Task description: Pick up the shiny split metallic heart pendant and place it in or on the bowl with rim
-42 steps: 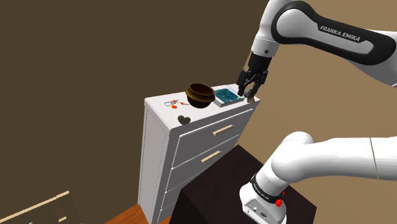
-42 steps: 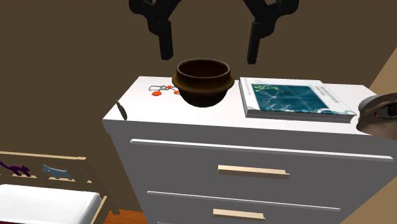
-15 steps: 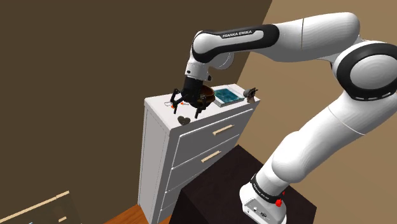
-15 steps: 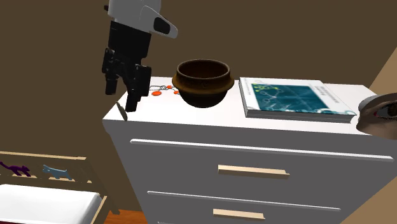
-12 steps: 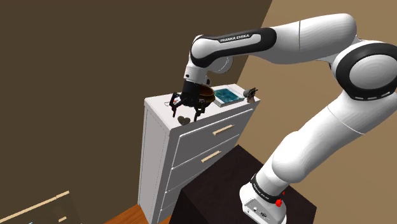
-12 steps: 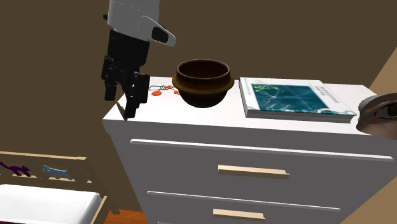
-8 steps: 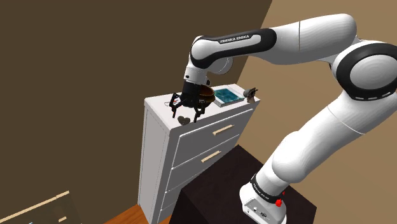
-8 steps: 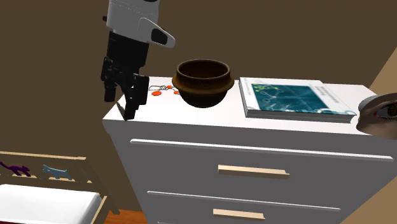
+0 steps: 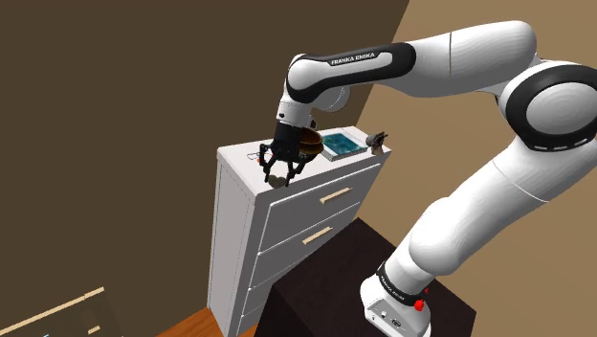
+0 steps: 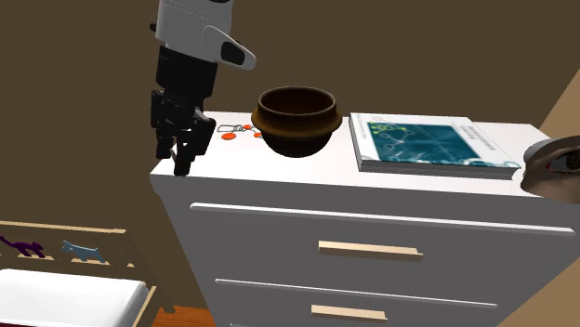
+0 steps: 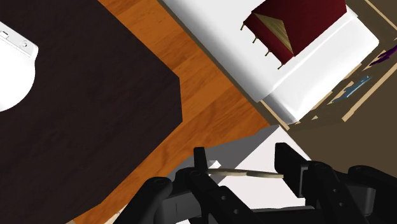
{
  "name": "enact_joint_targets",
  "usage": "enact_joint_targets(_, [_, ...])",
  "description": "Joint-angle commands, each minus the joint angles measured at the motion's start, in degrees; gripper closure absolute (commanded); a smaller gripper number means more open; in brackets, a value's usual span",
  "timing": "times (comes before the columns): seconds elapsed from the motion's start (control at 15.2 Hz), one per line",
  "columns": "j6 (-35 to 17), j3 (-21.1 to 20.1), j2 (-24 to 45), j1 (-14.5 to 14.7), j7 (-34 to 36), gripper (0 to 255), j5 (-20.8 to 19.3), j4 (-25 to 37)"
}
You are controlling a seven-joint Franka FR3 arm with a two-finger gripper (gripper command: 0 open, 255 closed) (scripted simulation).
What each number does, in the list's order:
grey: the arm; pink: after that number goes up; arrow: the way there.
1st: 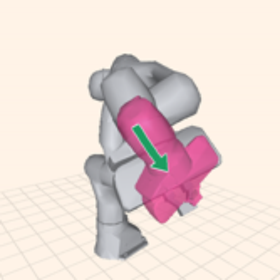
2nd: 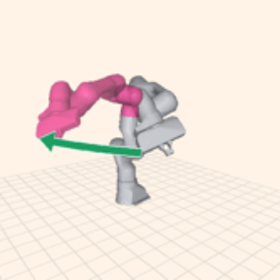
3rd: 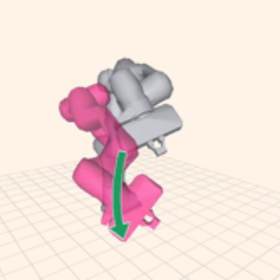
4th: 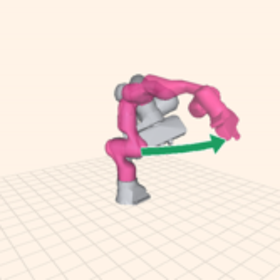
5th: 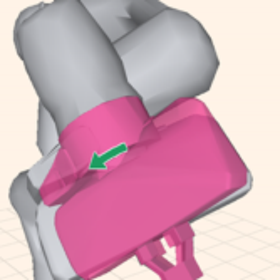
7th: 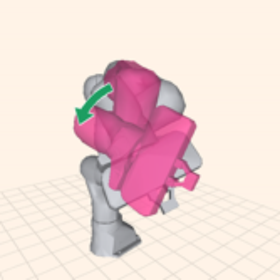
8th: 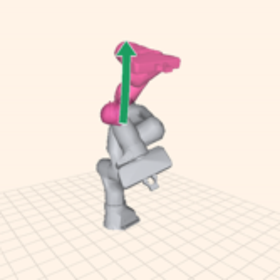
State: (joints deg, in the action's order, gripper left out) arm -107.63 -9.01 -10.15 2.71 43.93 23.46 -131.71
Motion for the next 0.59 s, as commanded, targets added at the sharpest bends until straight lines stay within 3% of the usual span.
enact_joint_targets(0.0, [-0.01,0.00,0.01,0.00,0.00,255,0.00,0.00])
enact_joint_targets(0.53, [2.98,0.20,-1.22,-0.10,0.92,255,-0.30,1.88])
